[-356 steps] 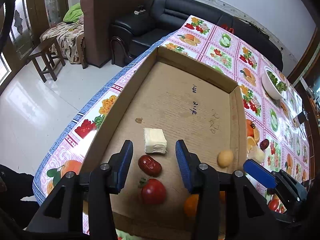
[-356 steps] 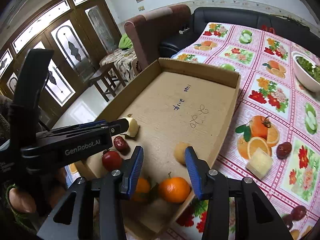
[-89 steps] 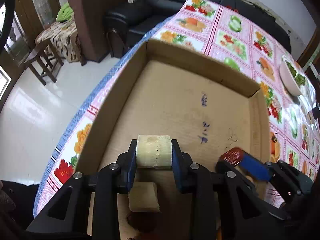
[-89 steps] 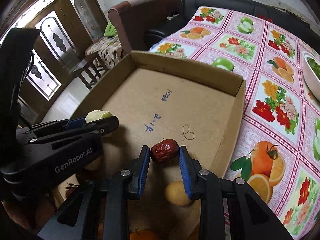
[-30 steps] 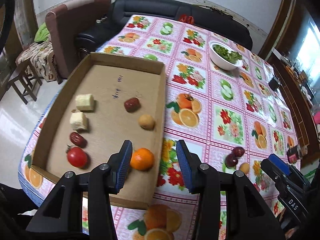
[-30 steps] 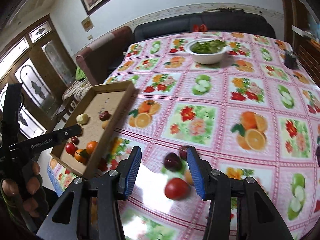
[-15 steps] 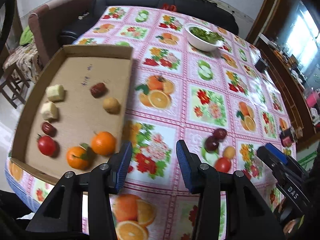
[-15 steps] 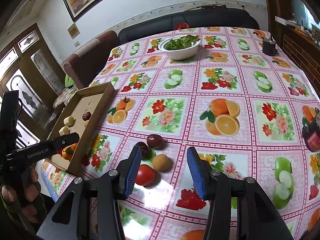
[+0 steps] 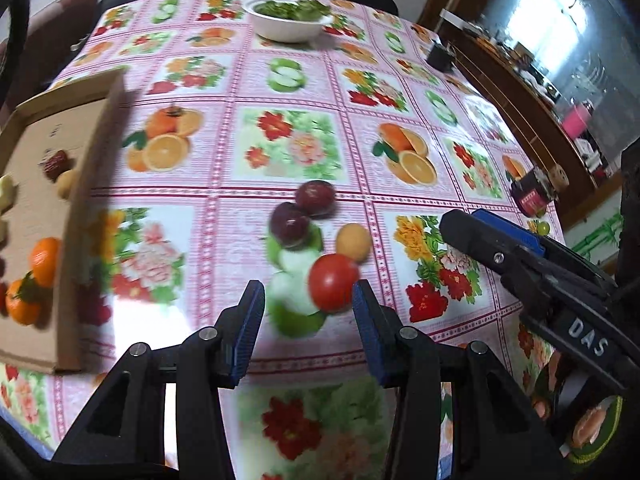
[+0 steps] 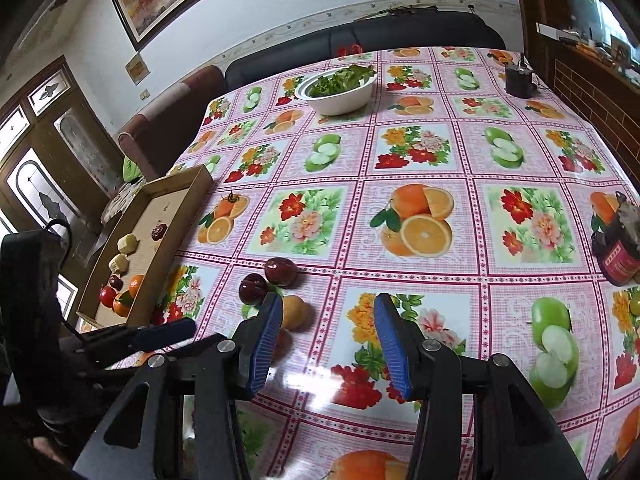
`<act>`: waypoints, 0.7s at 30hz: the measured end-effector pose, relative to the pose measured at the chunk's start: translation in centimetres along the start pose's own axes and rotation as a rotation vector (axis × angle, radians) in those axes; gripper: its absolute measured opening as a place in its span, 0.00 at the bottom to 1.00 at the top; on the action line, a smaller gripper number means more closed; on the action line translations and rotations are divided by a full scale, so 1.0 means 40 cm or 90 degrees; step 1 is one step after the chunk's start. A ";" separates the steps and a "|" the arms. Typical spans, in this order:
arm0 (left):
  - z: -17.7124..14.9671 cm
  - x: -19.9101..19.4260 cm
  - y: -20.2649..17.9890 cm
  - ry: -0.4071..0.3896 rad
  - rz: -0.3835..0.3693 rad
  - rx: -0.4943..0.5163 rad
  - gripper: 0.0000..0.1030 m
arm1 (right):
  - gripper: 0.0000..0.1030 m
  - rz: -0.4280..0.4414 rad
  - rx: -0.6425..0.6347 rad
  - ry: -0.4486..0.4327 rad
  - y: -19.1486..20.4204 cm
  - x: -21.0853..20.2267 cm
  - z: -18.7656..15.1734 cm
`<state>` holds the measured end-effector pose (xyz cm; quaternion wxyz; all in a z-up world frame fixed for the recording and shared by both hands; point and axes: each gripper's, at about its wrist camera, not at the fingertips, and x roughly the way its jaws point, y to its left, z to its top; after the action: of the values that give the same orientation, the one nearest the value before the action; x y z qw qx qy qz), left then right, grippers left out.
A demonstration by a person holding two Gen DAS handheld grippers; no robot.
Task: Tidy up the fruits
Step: 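Move both open tools out of the box toward the loose tomato and kiwi, then close the left tool on a red tomato while the right tool grasps a brown kiwi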
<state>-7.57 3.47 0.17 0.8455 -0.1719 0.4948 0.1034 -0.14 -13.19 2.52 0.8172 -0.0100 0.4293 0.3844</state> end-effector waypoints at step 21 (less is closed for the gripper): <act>-0.016 -0.001 0.086 -0.014 -0.005 -0.031 0.29 | 0.47 0.013 -0.048 0.054 0.064 0.122 -0.009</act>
<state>-9.29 6.39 -0.75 0.8469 -0.1933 0.4820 0.1140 -0.38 -8.49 -0.35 0.7935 -0.0529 0.4487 0.4076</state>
